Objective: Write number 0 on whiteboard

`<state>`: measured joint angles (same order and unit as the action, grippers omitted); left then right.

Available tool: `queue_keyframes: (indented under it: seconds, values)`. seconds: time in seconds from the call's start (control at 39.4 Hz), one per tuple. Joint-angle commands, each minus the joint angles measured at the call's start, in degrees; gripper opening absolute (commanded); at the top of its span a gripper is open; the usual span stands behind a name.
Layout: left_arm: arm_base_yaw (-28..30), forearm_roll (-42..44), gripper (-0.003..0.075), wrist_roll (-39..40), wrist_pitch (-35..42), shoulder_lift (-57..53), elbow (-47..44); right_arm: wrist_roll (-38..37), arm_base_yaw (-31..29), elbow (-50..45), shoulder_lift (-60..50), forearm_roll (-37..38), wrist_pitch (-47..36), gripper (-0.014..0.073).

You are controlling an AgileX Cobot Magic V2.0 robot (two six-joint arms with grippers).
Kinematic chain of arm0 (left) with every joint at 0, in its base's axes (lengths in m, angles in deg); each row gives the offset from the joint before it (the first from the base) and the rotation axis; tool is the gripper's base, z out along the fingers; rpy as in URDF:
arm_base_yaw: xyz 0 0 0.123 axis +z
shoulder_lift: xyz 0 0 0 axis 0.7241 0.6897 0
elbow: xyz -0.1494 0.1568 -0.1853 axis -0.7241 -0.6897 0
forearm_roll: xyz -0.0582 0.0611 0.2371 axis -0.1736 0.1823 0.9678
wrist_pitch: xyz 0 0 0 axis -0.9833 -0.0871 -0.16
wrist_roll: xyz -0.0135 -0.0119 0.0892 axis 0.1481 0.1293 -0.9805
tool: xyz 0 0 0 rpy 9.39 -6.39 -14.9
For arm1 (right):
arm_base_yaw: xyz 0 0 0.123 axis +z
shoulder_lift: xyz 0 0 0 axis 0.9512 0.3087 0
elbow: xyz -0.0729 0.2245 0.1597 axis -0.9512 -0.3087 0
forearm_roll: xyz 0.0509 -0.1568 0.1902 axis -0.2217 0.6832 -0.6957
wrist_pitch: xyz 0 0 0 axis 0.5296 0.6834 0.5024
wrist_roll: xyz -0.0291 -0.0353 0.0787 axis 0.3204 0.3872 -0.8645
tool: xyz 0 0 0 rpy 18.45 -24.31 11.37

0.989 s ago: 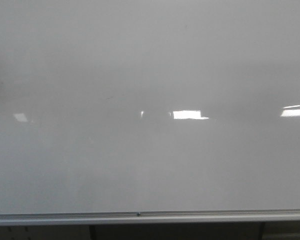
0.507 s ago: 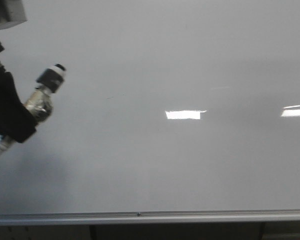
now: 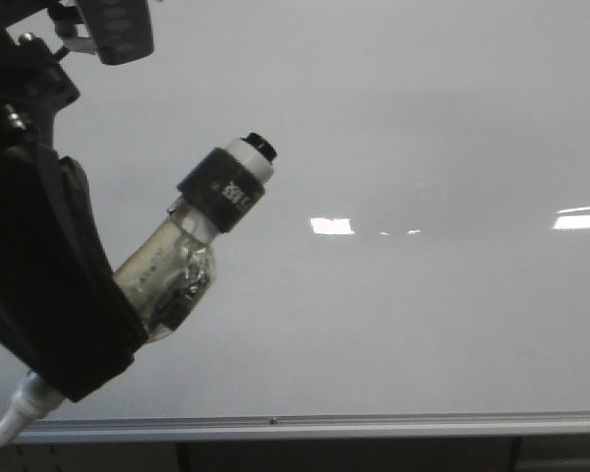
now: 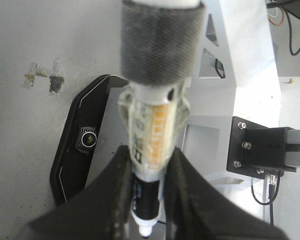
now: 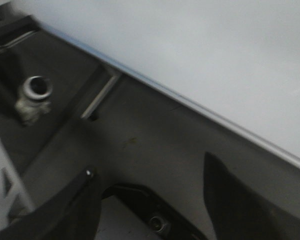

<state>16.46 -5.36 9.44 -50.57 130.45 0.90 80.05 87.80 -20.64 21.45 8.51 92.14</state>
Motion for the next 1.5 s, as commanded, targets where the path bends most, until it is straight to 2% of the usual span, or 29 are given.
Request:
queue_keyframes:
  seconds: [0.0,0.13,0.2,0.28,0.41,0.63,0.99,1.04,1.14,1.39,1.45,1.47]
  values:
    - [-0.57,-3.86,-0.0019,-1.12,-3.92,-2.03,1.76,10.36,0.28,5.13,5.38,-12.04,6.31,0.0477]
    - [-0.57,-3.86,-0.0019,-1.12,-3.92,-2.03,1.76,16.47,0.28,8.62,12.19,-21.31,13.92,0.0505]
    - [-0.57,-3.86,-0.0019,-1.12,-3.92,-2.03,1.76,18.55,0.28,10.56,16.30,-23.95,16.48,0.0540]
    - [-0.57,-3.86,-0.0019,-1.12,-3.92,-2.03,1.76,19.41,0.28,13.20,20.50,-24.21,18.28,0.0567]
    - [-0.57,-3.86,-0.0019,-1.12,-3.92,-2.03,1.76,19.57,1.36,17.10,26.86,-24.21,19.28,0.0561]
    - [-0.57,-3.75,-0.0019,-1.16,-3.92,-2.03,1.76,19.97,7.11,22.16,36.53,-24.14,21.66,0.0561]
    - [-0.57,-3.67,-0.0019,-1.29,-3.92,-2.03,1.76,19.97,14.27,22.29,41.40,-24.14,21.38,0.0548]
    - [-0.57,-3.67,-0.0019,-1.29,-3.92,-2.03,1.76,19.97,15.00,22.29,41.62,-24.14,20.65,0.0517]
    - [-0.57,-3.67,-0.0019,-1.29,-3.92,-2.03,1.76,19.97,15.44,22.29,41.69,-24.14,20.15,0.0397]
    - [-0.57,-3.67,-0.0019,-2.36,-3.92,-2.03,1.76,19.97,15.44,22.29,41.69,-24.14,20.57,-0.0025]
    - [-0.57,-3.67,-0.0019,-2.36,-3.92,-2.03,1.76,19.97,15.44,22.29,41.69,-24.14,20.77,-0.0071]
    - [-0.57,-3.67,-0.0019,-2.36,-3.92,-2.03,1.76,19.97,15.44,22.29,41.69,-24.14,20.90,-0.0069]
